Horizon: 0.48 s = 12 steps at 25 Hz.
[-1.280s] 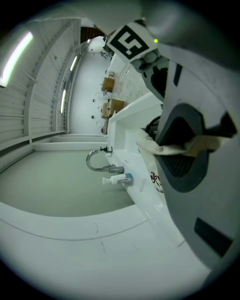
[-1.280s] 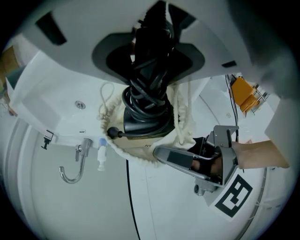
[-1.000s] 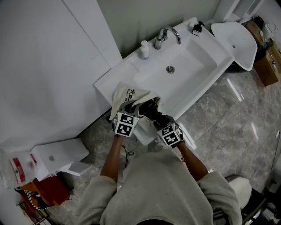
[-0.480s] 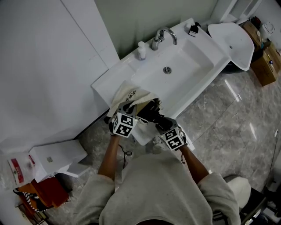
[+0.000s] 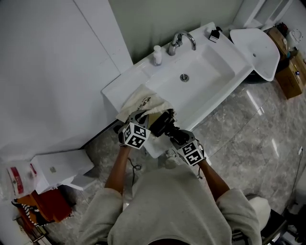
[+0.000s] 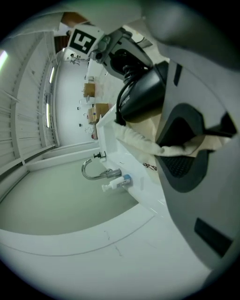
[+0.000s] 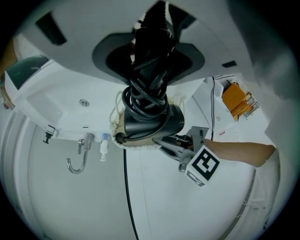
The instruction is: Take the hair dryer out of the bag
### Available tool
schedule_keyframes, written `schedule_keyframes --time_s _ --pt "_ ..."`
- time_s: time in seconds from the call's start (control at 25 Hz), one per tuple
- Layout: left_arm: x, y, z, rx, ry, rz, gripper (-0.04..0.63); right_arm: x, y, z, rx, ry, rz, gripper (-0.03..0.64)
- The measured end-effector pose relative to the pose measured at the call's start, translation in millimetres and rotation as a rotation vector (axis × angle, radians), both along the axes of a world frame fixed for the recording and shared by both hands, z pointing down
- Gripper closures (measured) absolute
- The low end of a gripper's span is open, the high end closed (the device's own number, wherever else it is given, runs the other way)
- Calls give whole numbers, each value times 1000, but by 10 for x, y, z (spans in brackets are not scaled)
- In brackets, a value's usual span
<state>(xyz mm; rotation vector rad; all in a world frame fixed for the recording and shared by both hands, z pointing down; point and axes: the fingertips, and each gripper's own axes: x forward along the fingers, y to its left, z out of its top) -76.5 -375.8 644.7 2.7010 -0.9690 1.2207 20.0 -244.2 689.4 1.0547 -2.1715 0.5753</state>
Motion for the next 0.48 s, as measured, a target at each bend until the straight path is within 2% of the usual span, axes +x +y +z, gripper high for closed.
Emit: schedule_keyframes --time_s 0.24,0.48 --pt "10 -136 58 -13 17 -71 571 -34 243 -9 17 6 -57 419" --pt "28 -30 114 -39 38 -74 571 12 303 -238 38 -53 5 419"
